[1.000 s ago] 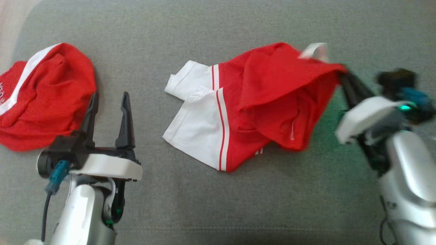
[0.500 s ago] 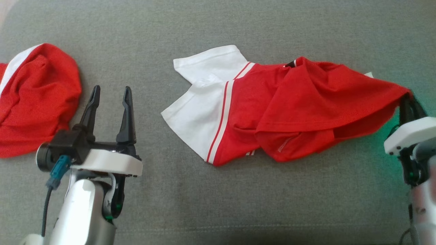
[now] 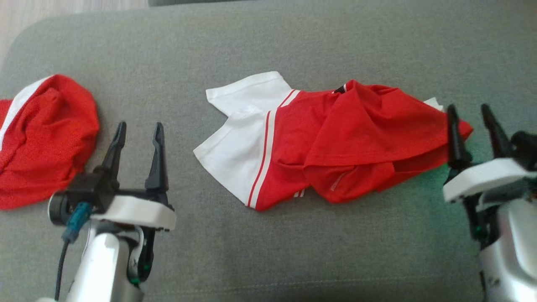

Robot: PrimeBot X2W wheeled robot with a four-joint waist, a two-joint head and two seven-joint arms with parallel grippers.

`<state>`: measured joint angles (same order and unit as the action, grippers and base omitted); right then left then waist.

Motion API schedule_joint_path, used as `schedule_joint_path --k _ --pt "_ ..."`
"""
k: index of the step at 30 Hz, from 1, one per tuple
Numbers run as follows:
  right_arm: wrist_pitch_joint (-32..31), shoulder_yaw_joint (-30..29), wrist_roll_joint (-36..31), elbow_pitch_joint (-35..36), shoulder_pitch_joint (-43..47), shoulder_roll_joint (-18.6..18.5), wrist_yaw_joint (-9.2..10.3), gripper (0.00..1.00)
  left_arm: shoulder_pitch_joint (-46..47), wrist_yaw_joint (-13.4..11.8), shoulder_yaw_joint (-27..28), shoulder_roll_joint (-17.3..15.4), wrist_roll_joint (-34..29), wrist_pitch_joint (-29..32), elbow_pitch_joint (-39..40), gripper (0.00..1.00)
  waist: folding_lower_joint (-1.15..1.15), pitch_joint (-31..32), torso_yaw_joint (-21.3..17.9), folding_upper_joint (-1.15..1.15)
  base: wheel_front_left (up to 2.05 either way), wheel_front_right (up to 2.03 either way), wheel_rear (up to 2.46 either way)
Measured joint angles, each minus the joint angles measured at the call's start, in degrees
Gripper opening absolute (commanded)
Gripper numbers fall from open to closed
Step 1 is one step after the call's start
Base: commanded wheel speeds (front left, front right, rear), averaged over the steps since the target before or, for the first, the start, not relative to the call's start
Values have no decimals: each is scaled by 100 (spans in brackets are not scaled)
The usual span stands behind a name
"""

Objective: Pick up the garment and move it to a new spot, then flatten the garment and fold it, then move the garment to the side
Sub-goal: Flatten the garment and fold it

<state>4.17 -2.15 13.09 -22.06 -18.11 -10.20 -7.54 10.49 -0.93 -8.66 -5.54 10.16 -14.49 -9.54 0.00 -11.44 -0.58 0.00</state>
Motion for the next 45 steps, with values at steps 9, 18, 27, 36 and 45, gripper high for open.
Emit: schedule_joint_path --k 9,18,27,36,45 --pt "-292 179 -159 1330 763 299 0 100 -236 -1 -4 -7 0 0 -35 100 0 262 -71 0 0 0 0" --pt "-750 343 -210 2062 1336 513 0 100 -345 -3 -31 -11 1 0 -100 100 0 358 -67 0 0 0 0" --pt "-879 345 -261 2242 1340 560 0 100 -343 -11 -78 -24 2 0 -104 100 0 335 -41 0 0 0 0" --pt "-1480 1343 -233 2006 1336 366 0 100 -329 -58 -153 -47 2 0 -102 100 0 253 3 0 0 0 0" --pt "-1882 1969 -345 1602 1084 62 0 100 -263 -58 -170 -47 11 0 -99 100 0 23 111 0 0 0 0"
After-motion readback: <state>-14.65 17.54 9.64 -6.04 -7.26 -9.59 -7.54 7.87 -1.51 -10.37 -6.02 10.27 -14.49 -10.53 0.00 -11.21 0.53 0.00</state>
